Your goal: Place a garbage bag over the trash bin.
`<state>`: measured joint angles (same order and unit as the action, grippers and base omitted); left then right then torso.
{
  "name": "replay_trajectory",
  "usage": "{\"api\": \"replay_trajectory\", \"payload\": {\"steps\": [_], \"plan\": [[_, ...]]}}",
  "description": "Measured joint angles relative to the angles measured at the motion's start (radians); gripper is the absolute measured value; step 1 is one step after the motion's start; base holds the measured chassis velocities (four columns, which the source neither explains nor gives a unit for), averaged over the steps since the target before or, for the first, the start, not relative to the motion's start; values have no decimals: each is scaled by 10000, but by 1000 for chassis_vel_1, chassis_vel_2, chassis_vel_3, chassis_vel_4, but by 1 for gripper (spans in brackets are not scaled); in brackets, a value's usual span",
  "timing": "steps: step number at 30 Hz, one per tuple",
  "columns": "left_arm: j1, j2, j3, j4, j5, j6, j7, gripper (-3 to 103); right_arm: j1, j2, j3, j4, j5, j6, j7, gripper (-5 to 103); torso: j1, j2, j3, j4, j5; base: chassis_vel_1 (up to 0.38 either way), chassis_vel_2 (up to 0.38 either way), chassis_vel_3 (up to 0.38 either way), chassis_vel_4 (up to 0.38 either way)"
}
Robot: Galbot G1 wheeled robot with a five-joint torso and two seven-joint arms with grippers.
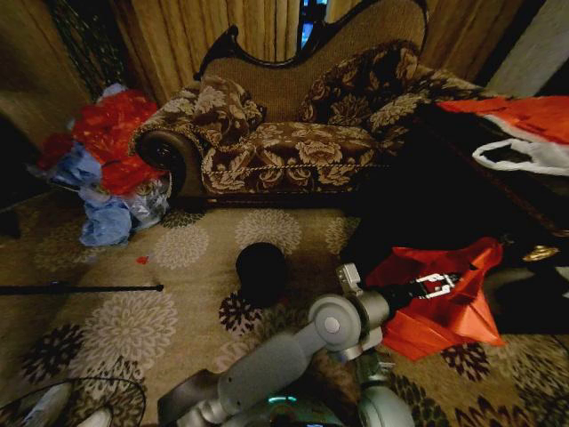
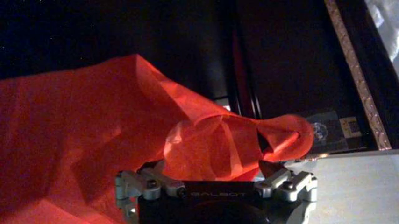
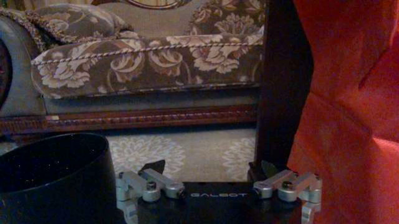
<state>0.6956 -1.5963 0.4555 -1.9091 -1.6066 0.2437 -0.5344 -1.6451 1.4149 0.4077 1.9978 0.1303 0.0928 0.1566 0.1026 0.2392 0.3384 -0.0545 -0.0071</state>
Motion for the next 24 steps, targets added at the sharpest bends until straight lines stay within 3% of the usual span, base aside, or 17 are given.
{"api": "replay_trajectory", "payload": {"steps": [8, 13, 17, 20, 24], "plan": [[279, -147, -40, 351, 246, 3, 142, 102, -13, -87, -121, -47, -6, 68, -123, 100, 0, 0, 0, 1, 0, 0, 0, 0, 0], [483, -141, -122, 588, 529, 11, 275, 92, -70, -98, -175, -76, -44, 95, -141, 100, 0, 0, 0, 0, 0, 0, 0, 0, 0], [518, -135, -195, 691, 670, 15, 351, 89, -99, -199, -154, -77, -48, 106, -149, 100, 0, 0, 0, 1, 0, 0, 0, 0, 0], [507, -130, -192, 690, 745, 60, 477, 80, -98, -243, -163, -77, -69, 105, -183, 100, 0, 0, 0, 0, 0, 0, 0, 0, 0], [488, -126, -151, 672, 854, 144, 684, 79, -62, -240, -268, -100, -161, 106, -203, 100, 0, 0, 0, 0, 0, 0, 0, 0, 0]]}}
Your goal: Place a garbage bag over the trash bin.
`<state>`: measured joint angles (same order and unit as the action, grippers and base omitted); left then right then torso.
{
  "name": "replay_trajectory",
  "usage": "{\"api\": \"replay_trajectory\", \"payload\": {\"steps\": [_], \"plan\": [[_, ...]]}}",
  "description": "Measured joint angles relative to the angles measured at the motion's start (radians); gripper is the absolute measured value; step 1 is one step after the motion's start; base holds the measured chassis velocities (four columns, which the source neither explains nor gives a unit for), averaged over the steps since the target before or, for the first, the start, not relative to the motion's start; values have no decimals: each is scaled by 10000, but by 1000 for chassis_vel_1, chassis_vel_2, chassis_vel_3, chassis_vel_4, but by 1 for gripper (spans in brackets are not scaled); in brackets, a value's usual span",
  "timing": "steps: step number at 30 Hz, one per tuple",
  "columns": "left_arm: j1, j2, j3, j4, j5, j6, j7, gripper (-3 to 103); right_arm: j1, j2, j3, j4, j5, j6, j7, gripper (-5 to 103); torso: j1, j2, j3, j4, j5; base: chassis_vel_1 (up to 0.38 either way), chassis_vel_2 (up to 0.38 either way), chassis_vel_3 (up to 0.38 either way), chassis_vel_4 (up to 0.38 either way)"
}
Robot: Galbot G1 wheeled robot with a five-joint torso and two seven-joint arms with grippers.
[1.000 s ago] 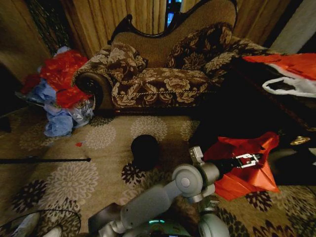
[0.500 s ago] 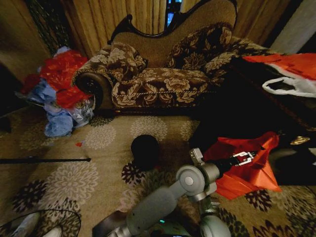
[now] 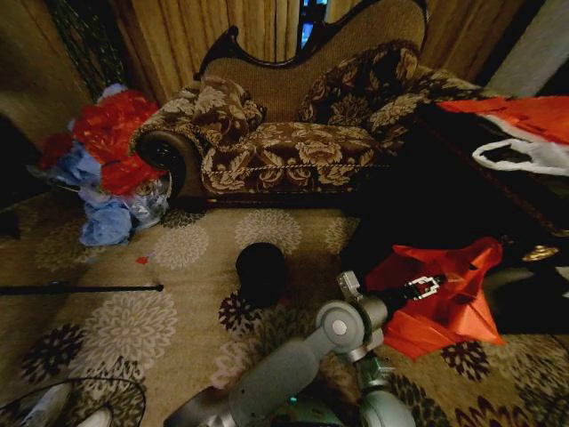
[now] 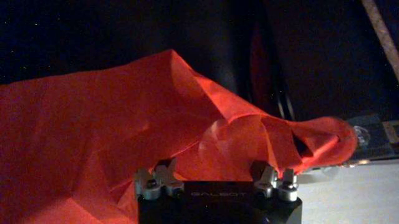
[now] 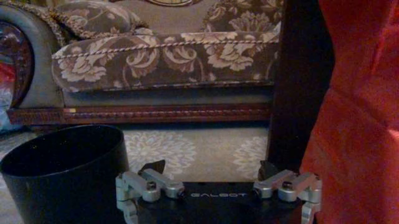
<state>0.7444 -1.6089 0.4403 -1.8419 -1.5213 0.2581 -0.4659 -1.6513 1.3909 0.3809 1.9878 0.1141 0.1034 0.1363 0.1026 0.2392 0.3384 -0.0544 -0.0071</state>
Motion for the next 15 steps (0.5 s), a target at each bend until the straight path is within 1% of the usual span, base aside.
{"api": "replay_trajectory", "payload": {"steps": [3, 4, 5, 9, 15], "plan": [[-7, 1, 18, -11, 33, 14, 60, 79, 12, 6, -52, -21, -45, 0, -1, 100, 0, 0, 0, 0, 0, 0, 0, 0, 0], [-17, 2, 22, -10, 46, 20, 102, 77, 19, 7, -67, -41, -68, 0, -2, 100, 0, 0, 0, 0, 0, 0, 0, 0, 0], [-28, 3, 24, 2, 67, 22, 153, 78, 25, 8, -71, -51, -87, 3, -1, 100, 0, 0, 0, 0, 0, 0, 0, 0, 0], [-72, 5, 33, 39, 121, 29, 277, 79, 29, 6, -59, -64, -110, 5, -1, 100, 0, 0, 0, 0, 0, 0, 0, 0, 0], [-19, 5, 48, -214, 148, 63, 281, 79, 51, -1, -30, -119, -138, 10, 2, 100, 0, 0, 0, 0, 0, 0, 0, 0, 0]]}}
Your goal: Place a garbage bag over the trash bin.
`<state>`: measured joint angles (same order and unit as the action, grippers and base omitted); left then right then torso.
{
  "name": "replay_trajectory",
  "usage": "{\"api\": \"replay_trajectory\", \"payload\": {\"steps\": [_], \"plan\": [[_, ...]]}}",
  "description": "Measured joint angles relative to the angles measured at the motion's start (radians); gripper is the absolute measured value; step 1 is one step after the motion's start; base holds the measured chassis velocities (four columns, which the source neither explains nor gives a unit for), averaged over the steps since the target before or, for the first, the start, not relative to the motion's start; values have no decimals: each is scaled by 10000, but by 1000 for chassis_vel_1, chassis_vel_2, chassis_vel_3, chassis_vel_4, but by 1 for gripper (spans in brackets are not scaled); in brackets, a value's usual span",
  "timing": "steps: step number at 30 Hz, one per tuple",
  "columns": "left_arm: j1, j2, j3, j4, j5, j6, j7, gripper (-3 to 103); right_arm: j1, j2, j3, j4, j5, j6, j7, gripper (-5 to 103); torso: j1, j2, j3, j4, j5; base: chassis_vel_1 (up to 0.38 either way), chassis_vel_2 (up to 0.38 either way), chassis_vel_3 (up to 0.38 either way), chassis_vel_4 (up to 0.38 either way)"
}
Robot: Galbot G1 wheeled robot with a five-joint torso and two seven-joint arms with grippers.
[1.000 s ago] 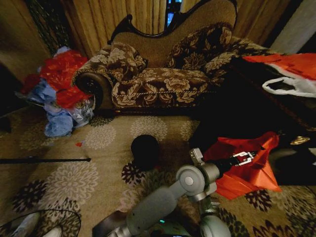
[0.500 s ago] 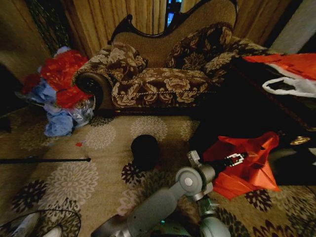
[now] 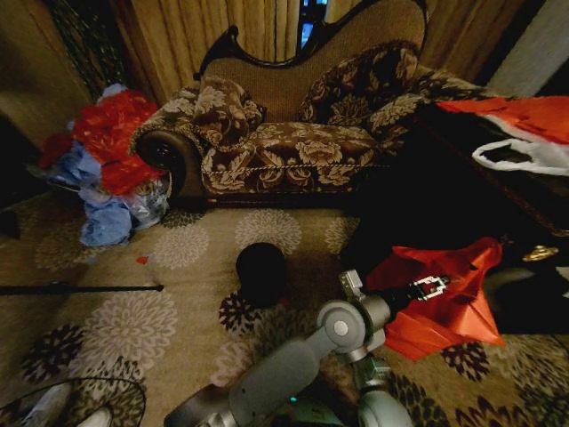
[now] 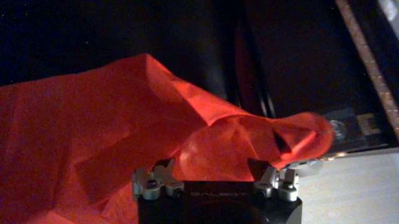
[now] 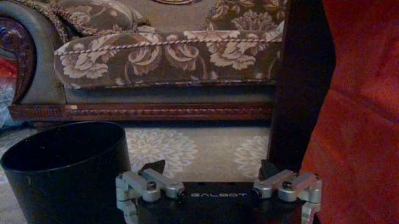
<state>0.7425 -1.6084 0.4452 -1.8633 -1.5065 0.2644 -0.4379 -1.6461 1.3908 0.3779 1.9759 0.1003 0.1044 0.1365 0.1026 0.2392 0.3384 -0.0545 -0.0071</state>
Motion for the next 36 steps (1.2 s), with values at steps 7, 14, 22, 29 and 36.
{"api": "replay_trajectory", "payload": {"steps": [7, 14, 22, 29, 36], "plan": [[234, 1, 6, -415, 70, -35, -31, 79, 106, 13, -35, -111, -47, 2, 10, 100, 0, 0, 0, 0, 0, 0, 0, 0, 0], [272, 2, 5, -472, 86, -39, -100, 79, 203, 31, -113, -159, -51, 1, 26, 100, 0, 0, 0, 0, 0, 0, 0, 0, 0], [326, 3, -39, -453, 96, -42, -50, 79, 215, 51, -207, -243, -80, 1, 31, 100, 0, 0, 0, 0, 0, 0, 0, 0, 0], [136, 3, -64, -112, 139, -46, 106, 80, 371, 42, -326, -353, -88, -16, 37, 100, 0, 0, 0, 0, 1, 0, 0, 0, 0], [-27, 3, -53, 101, 162, -47, 215, 72, 362, 18, -345, -375, -114, -27, 38, 100, 0, 0, 0, 0, 0, 0, 0, 0, 0]]}}
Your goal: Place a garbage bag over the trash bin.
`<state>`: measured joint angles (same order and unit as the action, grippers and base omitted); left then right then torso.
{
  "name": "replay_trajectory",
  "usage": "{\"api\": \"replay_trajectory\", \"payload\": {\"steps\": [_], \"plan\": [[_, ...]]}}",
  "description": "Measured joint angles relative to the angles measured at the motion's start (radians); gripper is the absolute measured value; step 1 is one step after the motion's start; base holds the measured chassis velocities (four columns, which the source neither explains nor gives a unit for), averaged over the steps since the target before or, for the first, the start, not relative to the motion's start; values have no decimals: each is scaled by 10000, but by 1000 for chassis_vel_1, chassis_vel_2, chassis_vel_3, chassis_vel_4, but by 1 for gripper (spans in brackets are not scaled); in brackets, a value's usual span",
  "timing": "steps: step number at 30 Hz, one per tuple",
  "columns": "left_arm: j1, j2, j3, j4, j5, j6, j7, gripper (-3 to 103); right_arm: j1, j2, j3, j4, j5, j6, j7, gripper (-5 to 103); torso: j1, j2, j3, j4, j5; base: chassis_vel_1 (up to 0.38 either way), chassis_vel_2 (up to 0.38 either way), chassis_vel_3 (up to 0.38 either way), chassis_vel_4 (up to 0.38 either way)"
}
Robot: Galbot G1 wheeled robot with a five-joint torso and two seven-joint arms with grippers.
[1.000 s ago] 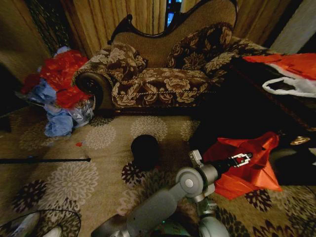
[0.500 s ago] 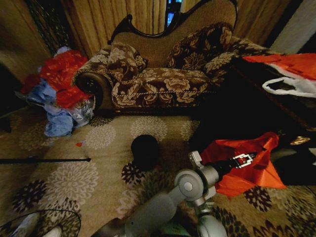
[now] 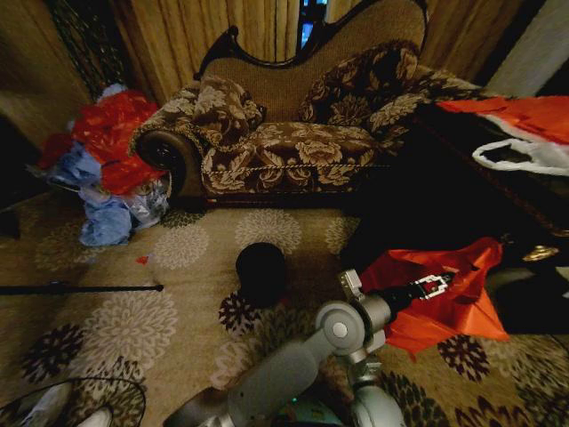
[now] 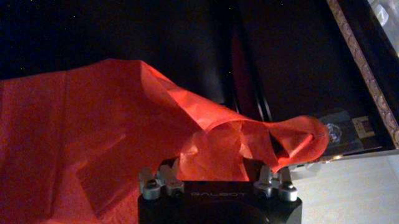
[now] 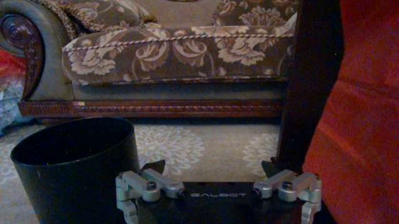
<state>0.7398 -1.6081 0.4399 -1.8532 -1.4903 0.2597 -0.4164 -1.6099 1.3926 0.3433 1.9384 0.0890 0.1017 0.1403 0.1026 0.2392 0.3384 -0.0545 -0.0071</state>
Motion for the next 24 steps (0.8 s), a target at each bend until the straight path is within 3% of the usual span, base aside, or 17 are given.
{"api": "replay_trajectory", "payload": {"steps": [7, 12, 14, 16, 20, 21, 24], "plan": [[-47, 0, 102, -119, 20, 8, 85, 62, -20, -25, 38, -13, -37, -1, 7, 100, 0, 0, 0, 0, 0, 0, 0, 0, 0], [-50, 0, 115, -71, 76, 4, 171, 48, -14, 6, -68, -58, -105, -1, 7, 100, 0, 0, 0, 0, 0, 0, 0, 0, 0], [-85, 0, 115, 9, 121, -6, 228, 38, -15, 12, -138, -68, -125, -1, 8, 100, 0, 0, 0, 0, -1, 0, 0, 0, 0], [-103, 0, 115, 36, 130, -7, 239, 38, -16, 8, -158, -72, -128, -1, 8, 100, 0, 0, 0, 0, 0, 0, 0, 0, 0], [-204, 0, 91, 140, 168, -21, 293, 16, -21, -36, -176, -92, -151, -1, 9, 100, 0, 0, 0, 0, 0, 0, 0, 0, 0], [-204, 0, 91, 140, 168, -21, 293, 16, -21, -36, -176, -92, -151, -1, 9, 100, 0, 0, 0, 0, 0, 0, 0, 0, 0], [-239, 0, 100, 193, 189, -26, 359, 2, -24, -82, -186, -107, -162, -1, 9, 100, 0, 0, 0, 0, 0, 0, 0, 0, 0]]}}
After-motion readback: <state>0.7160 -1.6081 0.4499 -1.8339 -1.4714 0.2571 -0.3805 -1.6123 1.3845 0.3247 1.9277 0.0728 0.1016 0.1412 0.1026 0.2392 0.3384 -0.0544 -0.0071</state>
